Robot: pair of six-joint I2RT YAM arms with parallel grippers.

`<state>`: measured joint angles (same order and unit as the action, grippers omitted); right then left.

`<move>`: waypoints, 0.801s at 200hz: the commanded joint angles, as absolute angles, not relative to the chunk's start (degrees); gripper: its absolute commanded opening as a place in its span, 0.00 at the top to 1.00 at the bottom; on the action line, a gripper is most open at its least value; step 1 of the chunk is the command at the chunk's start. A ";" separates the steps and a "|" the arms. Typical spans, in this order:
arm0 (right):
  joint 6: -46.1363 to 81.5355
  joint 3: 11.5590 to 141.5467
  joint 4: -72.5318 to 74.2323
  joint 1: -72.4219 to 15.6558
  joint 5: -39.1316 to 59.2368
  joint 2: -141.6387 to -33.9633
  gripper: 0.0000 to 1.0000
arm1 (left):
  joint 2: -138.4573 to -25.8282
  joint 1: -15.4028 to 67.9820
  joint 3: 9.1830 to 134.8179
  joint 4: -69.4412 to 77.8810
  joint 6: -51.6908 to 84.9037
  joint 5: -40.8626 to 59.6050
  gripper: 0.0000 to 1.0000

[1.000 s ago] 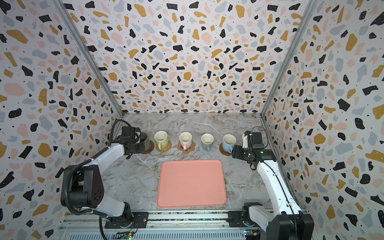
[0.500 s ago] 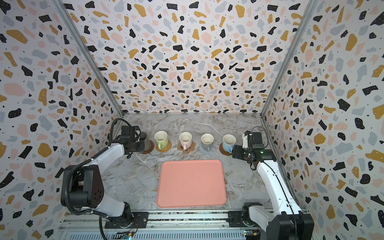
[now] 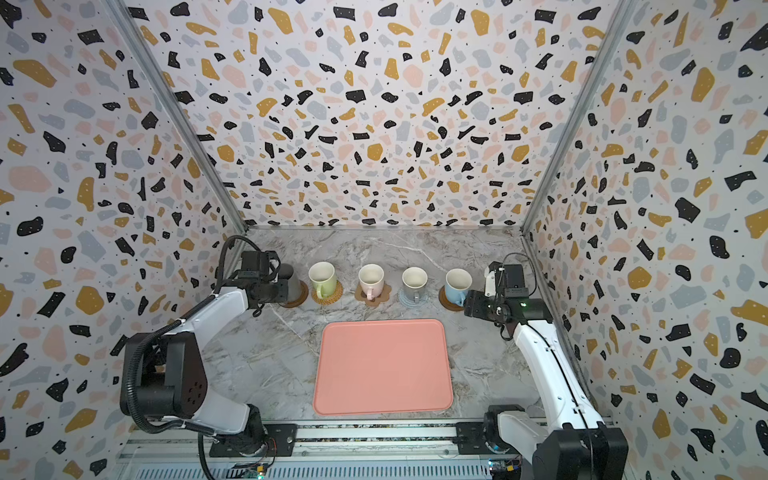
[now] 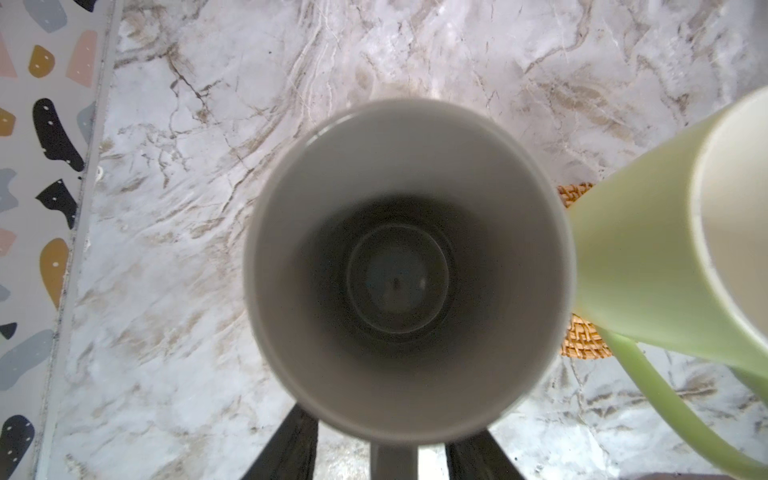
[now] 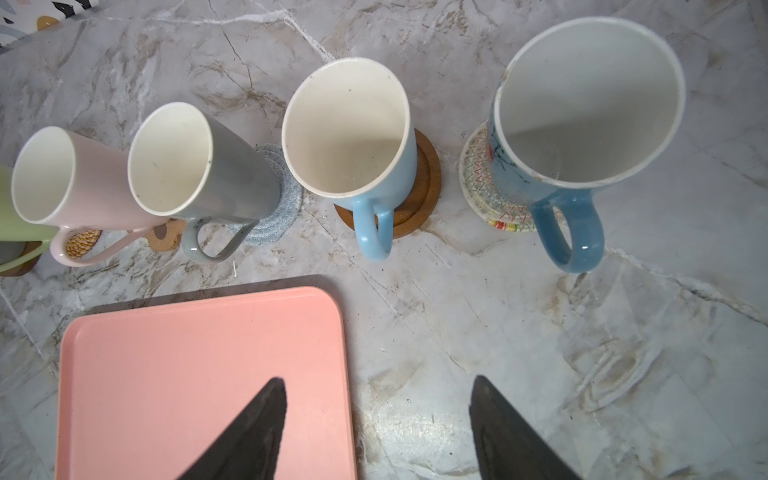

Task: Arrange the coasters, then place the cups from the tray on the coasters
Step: 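Open the left gripper and raise it off the grey mug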

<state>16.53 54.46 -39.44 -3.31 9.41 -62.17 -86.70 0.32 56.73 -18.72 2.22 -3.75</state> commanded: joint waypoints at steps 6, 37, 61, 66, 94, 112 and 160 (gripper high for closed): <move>15.97 55.72 -40.87 -3.08 9.14 -61.34 0.28 | -84.20 -0.09 55.95 -17.91 2.70 -4.36 0.40; 15.96 56.07 -40.87 -3.08 9.18 -61.33 0.28 | -81.64 -0.09 55.10 -17.35 4.08 -4.48 0.26; 15.90 56.36 -40.95 -3.10 9.20 -61.29 0.28 | -79.29 -0.09 55.20 -17.48 5.13 -3.78 0.15; 15.91 56.42 -40.96 -3.15 9.14 -61.30 0.28 | -78.74 -0.09 55.20 -17.49 5.35 -3.62 0.14; 15.68 57.06 -41.09 -3.08 9.05 -61.37 0.28 | -75.84 -0.09 55.28 -17.58 6.52 -2.91 0.13; 15.30 57.82 -41.30 -2.96 8.64 -61.41 0.28 | -73.31 -0.09 55.13 -17.31 7.52 -2.38 0.11; 14.31 60.45 -40.53 -2.89 7.19 -61.36 0.28 | -65.16 -0.09 54.55 -14.66 10.04 -4.10 0.01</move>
<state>15.66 57.39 -39.86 -3.20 9.02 -62.17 -69.25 0.32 55.59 -17.80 8.14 -3.36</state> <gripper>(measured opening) 0.719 0.993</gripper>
